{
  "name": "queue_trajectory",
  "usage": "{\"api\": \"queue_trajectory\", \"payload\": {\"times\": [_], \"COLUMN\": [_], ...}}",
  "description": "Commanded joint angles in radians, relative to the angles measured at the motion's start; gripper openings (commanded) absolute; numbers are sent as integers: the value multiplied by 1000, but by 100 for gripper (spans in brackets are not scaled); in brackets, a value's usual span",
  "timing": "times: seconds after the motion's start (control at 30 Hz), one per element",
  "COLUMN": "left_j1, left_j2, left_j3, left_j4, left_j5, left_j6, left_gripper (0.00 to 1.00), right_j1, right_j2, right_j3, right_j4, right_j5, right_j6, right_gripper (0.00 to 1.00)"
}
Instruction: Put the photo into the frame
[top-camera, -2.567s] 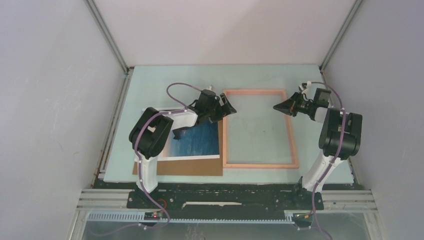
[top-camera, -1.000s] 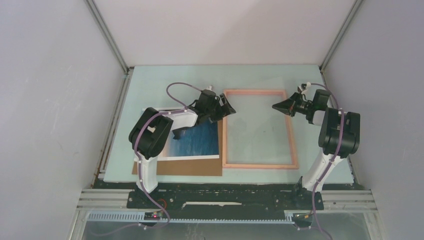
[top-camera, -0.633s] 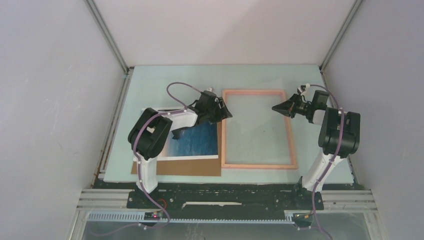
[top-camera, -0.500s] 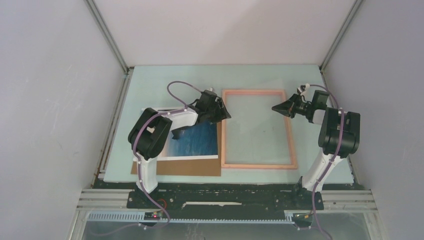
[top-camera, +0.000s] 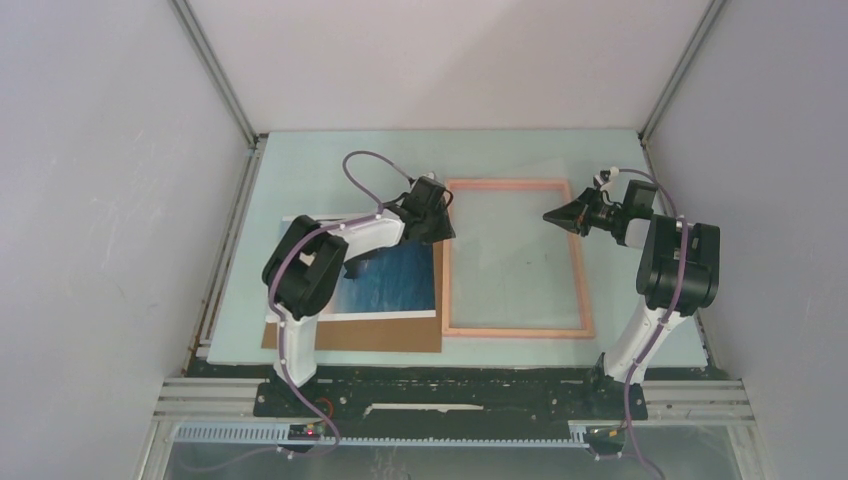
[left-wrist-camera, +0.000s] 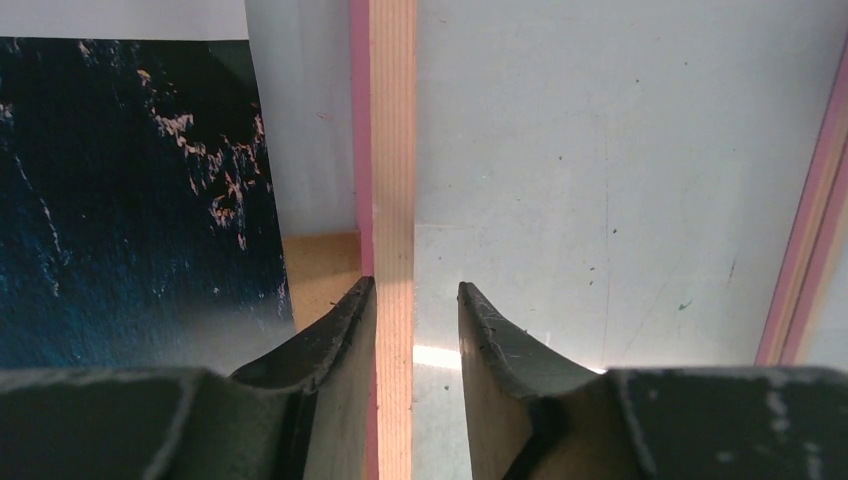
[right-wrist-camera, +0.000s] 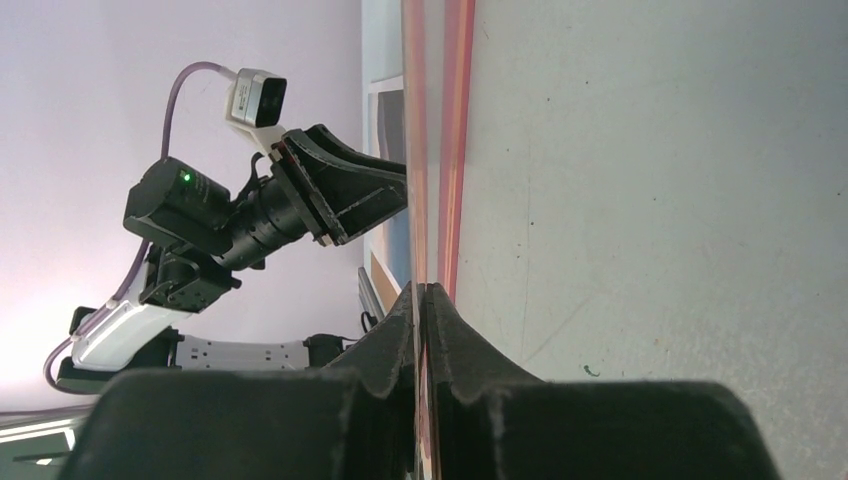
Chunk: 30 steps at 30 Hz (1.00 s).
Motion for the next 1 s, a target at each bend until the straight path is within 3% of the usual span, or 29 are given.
{"api": "queue_trajectory", "payload": {"times": [0.0,0.2,0.97], "left_j1": [-16,-25,-45], "left_j2": [29,65,144], "left_j3": [77,128,223], "left_j4": [-35,-97,-232], "left_j5": [-25,-42,-100], "left_j6": [29,48,57], "left_gripper": [36,35,8], "right_j1": [21,22,28], "right_j2": [-6,-5,-3], "right_j3": [26,25,26], "right_j4": [1,3,1], "right_j5": [-9,-10,-7], "right_j6": [-21,-19,-23], "right_gripper": [10,9,8]}}
